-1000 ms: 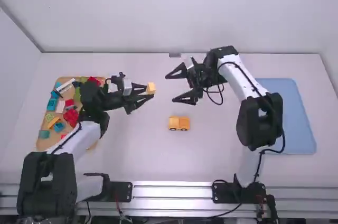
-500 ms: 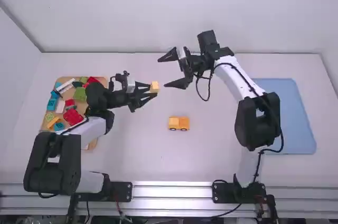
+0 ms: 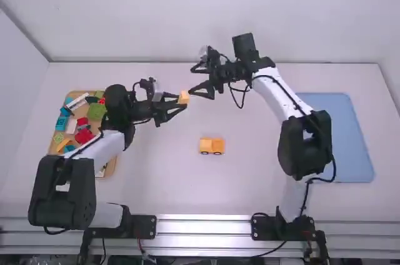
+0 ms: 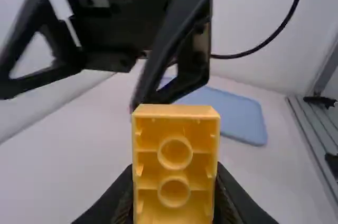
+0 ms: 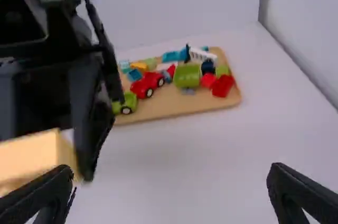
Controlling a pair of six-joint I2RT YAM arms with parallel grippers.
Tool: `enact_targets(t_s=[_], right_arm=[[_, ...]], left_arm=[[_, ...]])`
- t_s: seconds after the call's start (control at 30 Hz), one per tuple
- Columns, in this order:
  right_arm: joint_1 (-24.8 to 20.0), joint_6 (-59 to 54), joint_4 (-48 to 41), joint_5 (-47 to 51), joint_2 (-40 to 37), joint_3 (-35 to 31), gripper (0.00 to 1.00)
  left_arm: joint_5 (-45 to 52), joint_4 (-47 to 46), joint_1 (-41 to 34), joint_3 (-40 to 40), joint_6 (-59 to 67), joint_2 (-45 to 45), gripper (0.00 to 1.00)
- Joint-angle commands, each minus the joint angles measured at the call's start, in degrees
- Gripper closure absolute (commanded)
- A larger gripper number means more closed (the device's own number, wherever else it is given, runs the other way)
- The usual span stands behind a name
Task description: Assemble lego blocks to make yellow taxi
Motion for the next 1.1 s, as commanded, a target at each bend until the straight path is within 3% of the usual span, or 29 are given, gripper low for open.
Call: enact_targets(t_s=[0.0, 0.23, 0.3, 0.47, 0.57, 0.73, 0.83, 1.07], right_arm=[[-0.9, -5.4, -0.3, -3.1, -6.1, -2.7, 0.02], [0.1, 2.6, 14.9, -3.3, -10.1, -15.0, 0.02], [1.2, 12.7, 29.1, -1.7, -12.0, -21.0, 0.02], [0.8, 25.8, 48.3, 0.3, -14.0, -29.3, 0.02], [0.3, 34.8, 60.7, -4.2, -14.0, -33.2, 0.02], [0.7, 36.2, 65.7, -10.3, -13.8, -33.8, 0.00], [1.7, 36.2, 65.5, -10.4, -13.8, -33.8, 0.07], [1.1, 36.1, 64.7, -10.5, -13.8, -33.9, 0.15]], left_arm=[[-0.5, -0.8, 0.2, 1.7, 4.3, 0.1, 0.98], [0.3, -1.9, 0.2, 1.6, 5.0, 0.1, 0.98], [0.4, -1.9, 0.2, 1.6, 5.0, 0.1, 0.98], [3.7, 1.6, 0.1, 1.6, 5.0, 0.1, 0.98], [4.4, 3.9, -0.5, 1.6, 5.0, 0.1, 0.98], [3.3, 3.7, -2.5, 1.6, 8.2, 1.3, 0.98], [3.3, 4.5, -3.9, 2.1, 9.0, 3.2, 0.98], [3.1, 18.7, -3.9, 3.6, -3.5, 7.9, 0.98]])
